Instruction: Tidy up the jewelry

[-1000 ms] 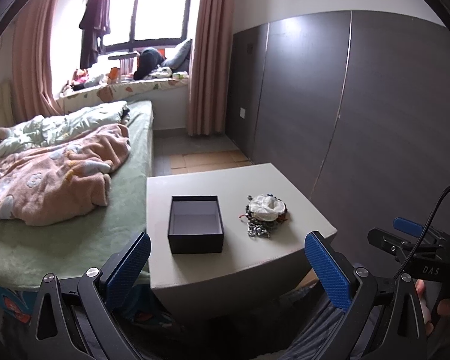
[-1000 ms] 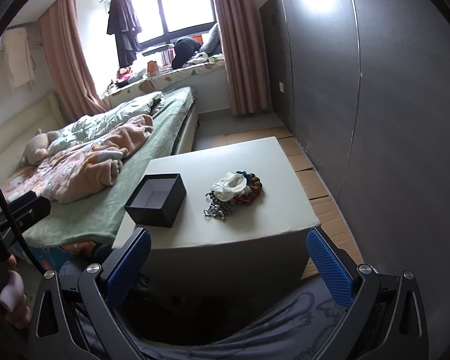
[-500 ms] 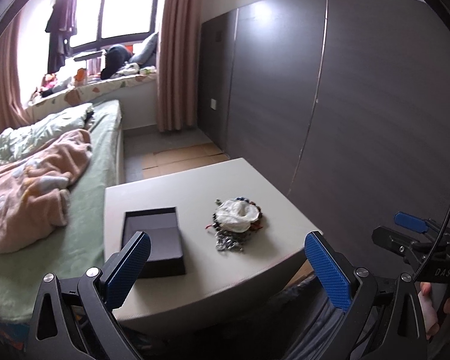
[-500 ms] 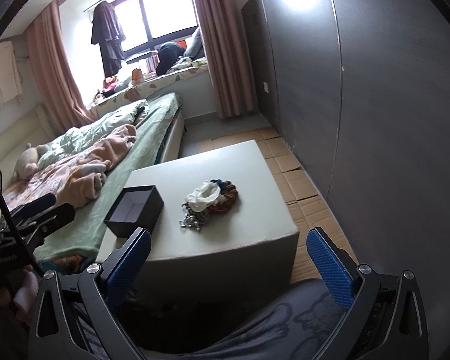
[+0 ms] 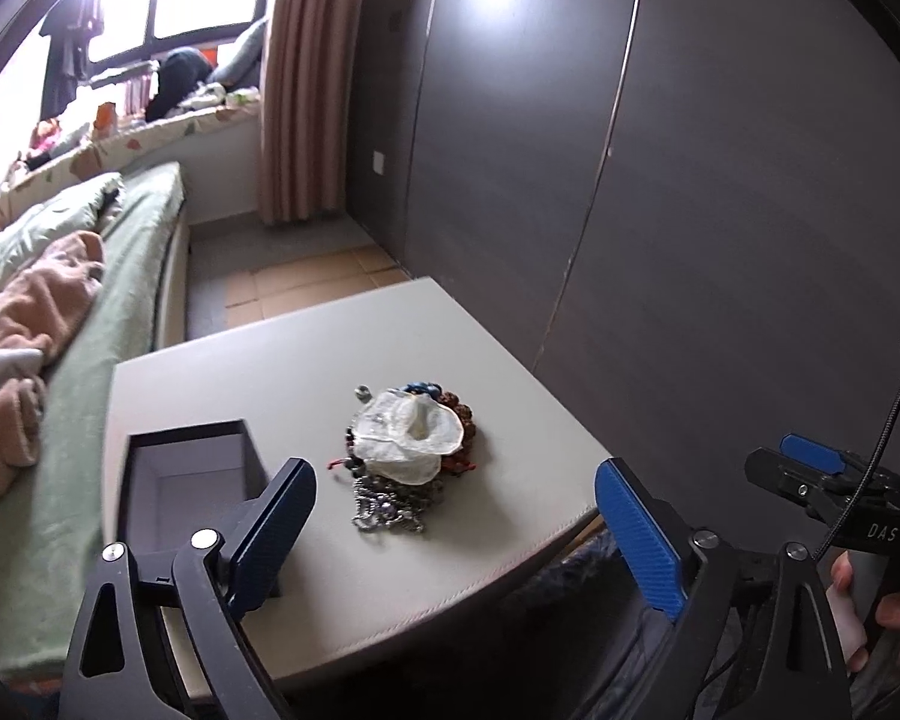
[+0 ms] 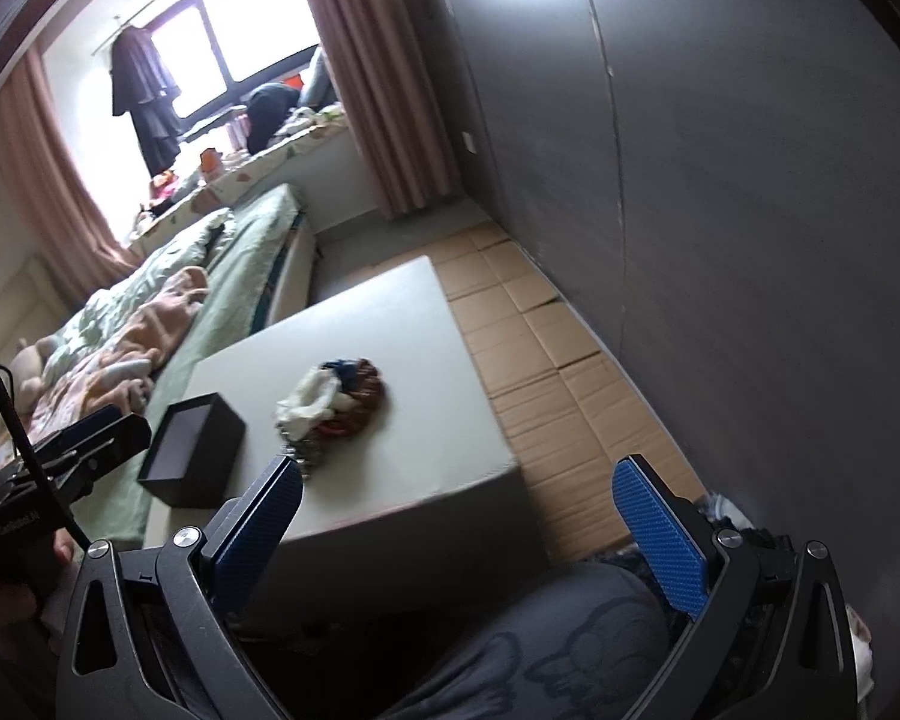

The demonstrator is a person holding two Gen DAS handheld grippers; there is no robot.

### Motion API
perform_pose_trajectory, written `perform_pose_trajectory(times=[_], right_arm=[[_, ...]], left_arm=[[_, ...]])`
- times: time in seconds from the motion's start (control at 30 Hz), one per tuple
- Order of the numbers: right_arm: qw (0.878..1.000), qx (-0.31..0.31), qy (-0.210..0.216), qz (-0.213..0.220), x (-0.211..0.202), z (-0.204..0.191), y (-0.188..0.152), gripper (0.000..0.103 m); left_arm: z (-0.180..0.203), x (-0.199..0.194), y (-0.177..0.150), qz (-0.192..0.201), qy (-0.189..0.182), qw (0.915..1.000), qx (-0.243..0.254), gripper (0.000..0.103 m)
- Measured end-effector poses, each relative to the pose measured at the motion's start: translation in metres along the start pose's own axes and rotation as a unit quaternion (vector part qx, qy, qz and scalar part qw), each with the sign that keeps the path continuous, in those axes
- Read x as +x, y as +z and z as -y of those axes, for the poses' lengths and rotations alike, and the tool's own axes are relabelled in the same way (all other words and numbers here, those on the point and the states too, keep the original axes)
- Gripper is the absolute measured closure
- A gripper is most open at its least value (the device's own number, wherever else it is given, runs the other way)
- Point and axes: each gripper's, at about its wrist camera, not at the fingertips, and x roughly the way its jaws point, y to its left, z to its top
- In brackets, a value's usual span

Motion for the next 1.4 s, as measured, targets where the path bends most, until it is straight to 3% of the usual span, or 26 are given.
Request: perform_pose_trajectory(times=[0.1,0.47,0.6,0.7,0.73,0.8,0.87,0.93,1.23,1.4], right_arm=[[1.000,0.006,-0.002,-0.012,0.015,0.008,-0.001,0.001],[0.998,0.021,0.007,-0.054,0.070,0.011,-0.003,0.004],[0.998,0.020,0.011,-0.066,0.088,0.006,0.001,0.018],[0.996,0.032,0.023,-0.074,0.101,0.004,0.004,0.018],[0.996,0.035,0.027,-0.074,0.103,0.003,0.005,0.018],[0.995,0.049,0.036,-0.076,0.111,0.002,0.007,0.018],[0.994,0.061,0.043,-0.079,0.115,0.001,0.007,0.018],[0.993,0.067,0.053,-0.082,0.120,-0.004,0.007,0.019],[0.990,0.078,0.080,-0.089,0.127,-0.010,0.009,0.020],[0.984,0.084,0.119,-0.101,0.138,-0.018,0.017,0.034]], left_arm=[[-0.001,0.022,0.001,-0.023,-0.004,0.9997,0.000,0.019],[-0.027,0.084,0.006,-0.068,-0.002,0.9975,-0.017,0.021],[-0.037,0.107,0.009,-0.088,-0.007,0.9954,-0.036,0.031],[-0.042,0.124,0.010,-0.107,-0.011,0.9931,-0.046,0.031],[-0.043,0.130,0.011,-0.118,-0.012,0.9916,-0.050,0.034],[-0.044,0.135,0.012,-0.125,-0.017,0.9908,-0.050,0.057],[-0.044,0.138,0.013,-0.129,-0.006,0.9908,-0.041,0.092],[-0.046,0.139,0.014,-0.135,-0.013,0.9898,-0.043,0.098],[-0.060,0.097,0.030,-0.087,-0.022,0.9941,-0.061,0.100],[-0.069,0.074,0.033,-0.067,-0.019,0.9946,-0.077,0.100]])
